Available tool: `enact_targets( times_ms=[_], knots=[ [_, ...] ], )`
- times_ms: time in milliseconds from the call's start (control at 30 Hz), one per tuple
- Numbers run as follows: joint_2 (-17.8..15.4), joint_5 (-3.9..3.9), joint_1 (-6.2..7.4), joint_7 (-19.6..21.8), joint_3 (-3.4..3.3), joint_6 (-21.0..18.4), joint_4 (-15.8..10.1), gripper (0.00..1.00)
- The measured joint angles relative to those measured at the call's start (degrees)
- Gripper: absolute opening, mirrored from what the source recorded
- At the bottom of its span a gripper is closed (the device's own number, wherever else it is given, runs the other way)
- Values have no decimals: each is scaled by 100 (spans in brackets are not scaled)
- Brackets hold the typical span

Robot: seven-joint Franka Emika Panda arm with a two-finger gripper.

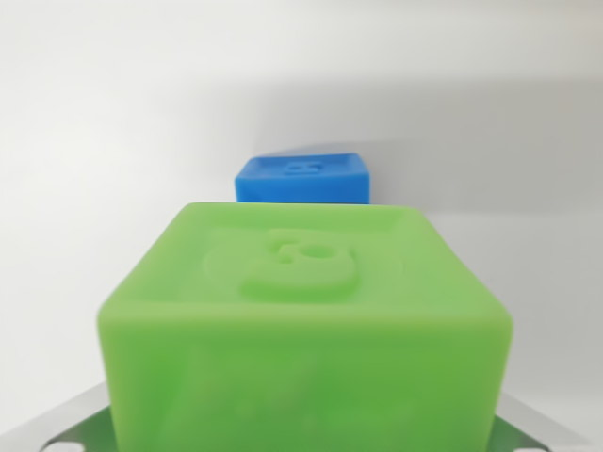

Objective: Stack cube

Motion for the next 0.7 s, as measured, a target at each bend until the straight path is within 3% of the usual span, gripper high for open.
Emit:
enact_targets(
  times_ms=[700],
  knots=[
    [624, -7, 0, -7, 0, 546, 32, 0]
  ],
)
